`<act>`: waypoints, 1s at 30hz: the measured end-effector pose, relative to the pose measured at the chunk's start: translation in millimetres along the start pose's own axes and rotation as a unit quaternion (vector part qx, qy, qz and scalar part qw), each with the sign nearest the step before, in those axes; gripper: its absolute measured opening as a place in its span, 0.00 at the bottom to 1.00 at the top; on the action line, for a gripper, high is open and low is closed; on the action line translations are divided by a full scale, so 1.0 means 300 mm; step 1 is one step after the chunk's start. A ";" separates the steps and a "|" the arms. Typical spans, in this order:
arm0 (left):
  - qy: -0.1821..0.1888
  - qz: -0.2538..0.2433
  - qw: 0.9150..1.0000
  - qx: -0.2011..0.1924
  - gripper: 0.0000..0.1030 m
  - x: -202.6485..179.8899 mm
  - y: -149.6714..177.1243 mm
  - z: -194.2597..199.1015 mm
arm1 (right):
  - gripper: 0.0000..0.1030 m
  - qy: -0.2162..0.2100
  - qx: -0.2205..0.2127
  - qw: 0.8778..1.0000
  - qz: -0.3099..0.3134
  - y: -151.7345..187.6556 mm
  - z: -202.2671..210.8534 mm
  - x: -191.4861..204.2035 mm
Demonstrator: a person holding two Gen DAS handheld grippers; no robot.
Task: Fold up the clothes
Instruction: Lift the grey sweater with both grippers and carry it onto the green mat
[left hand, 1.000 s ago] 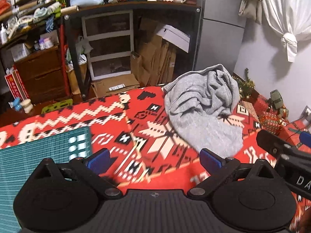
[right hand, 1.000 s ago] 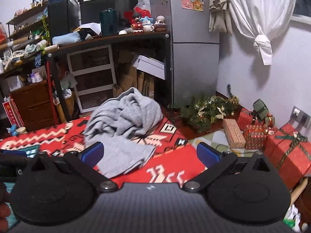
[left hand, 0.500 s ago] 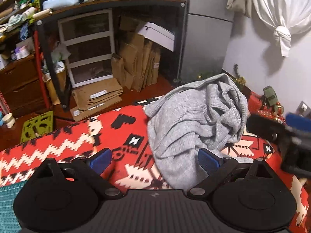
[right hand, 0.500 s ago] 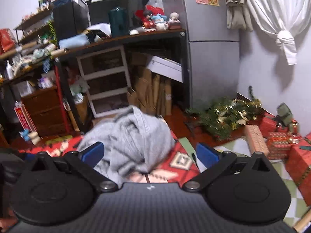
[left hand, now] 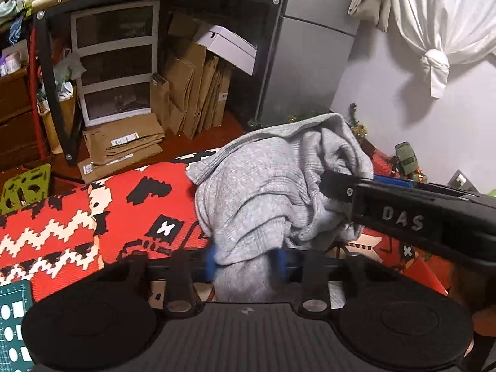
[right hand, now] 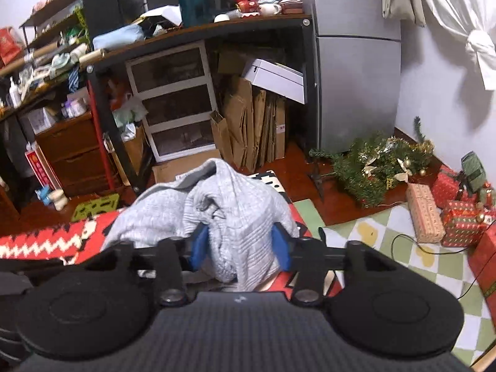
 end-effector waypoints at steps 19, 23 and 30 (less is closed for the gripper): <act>-0.033 0.016 0.999 0.040 0.16 0.053 0.341 0.353 | 0.29 -0.054 0.046 0.997 0.026 0.432 0.465 0.299; -0.037 0.045 0.997 0.051 0.16 0.102 0.480 0.467 | 0.29 -0.078 0.055 0.995 0.027 0.547 0.622 0.413; -0.043 0.097 0.993 0.055 0.16 0.203 0.670 0.677 | 0.29 -0.118 0.079 0.989 0.035 0.705 0.845 0.598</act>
Point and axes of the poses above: each gripper's, at about its wrist camera, not at the fingertips, and z roughly against the way its jaws point, x to its left, y to its underside, the point moved 7 cm from there along -z, roughly the way its jaws point, and after that the axes turned 5 degrees about x, right-handed, at the moved point
